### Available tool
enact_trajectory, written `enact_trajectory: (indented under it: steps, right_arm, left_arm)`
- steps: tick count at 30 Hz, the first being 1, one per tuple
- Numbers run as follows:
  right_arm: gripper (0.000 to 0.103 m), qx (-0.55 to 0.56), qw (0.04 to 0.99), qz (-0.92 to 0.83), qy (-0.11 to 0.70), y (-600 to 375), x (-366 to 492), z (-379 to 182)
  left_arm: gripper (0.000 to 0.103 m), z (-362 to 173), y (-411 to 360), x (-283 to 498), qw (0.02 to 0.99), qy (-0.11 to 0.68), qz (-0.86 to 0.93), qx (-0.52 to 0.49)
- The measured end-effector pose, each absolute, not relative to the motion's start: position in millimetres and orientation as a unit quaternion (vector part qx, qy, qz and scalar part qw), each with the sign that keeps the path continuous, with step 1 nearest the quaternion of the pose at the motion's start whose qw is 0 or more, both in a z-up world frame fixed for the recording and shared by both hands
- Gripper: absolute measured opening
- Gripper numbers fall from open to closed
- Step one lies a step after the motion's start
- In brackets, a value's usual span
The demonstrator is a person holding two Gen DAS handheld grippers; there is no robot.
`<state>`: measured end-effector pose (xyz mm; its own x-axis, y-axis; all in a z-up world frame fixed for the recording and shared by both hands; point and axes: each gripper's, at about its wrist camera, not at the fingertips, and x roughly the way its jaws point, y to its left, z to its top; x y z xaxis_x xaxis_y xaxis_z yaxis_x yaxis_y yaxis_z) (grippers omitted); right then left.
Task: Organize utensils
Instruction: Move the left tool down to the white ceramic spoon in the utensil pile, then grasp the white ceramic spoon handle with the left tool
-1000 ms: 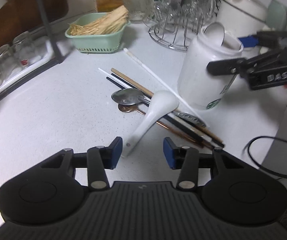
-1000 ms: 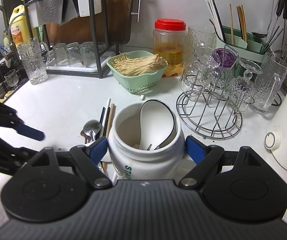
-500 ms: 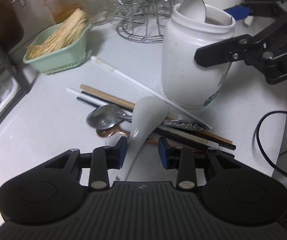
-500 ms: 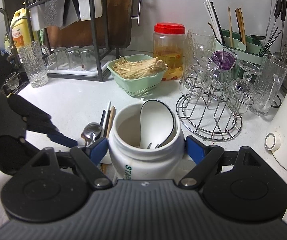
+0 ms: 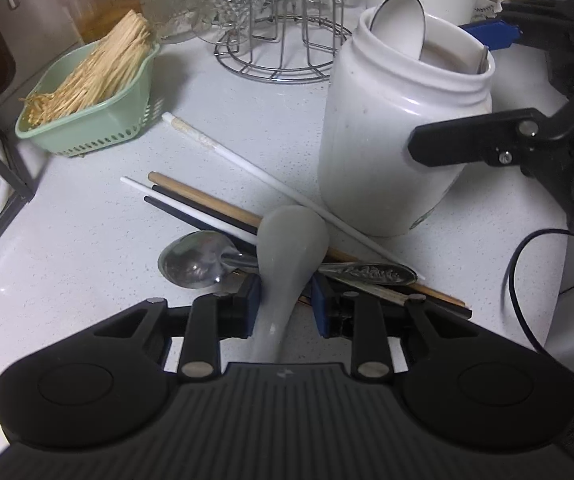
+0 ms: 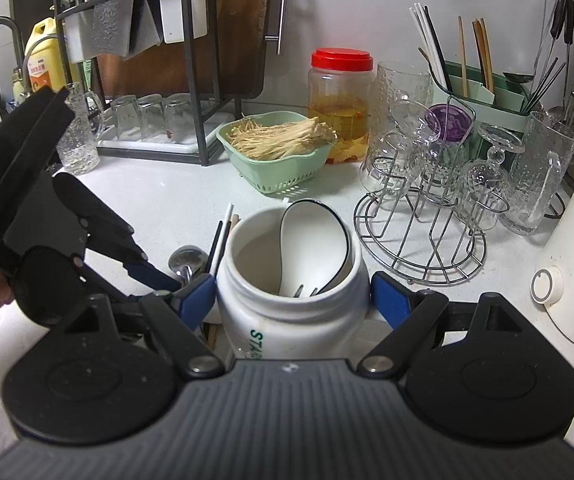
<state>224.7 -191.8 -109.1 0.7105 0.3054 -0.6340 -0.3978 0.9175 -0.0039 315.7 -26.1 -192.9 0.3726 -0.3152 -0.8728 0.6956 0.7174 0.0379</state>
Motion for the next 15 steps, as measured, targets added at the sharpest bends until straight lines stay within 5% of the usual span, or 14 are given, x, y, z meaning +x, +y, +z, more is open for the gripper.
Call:
enact_trajectory:
  steps: [15]
  right_arm:
    - [0.087, -0.068, 0.923, 0.188, 0.329, -190.8, 224.4, -109.2]
  left_arm:
    - [0.022, -175.1, -23.5, 318.3, 0.822, 0.481, -0.277, 0.127]
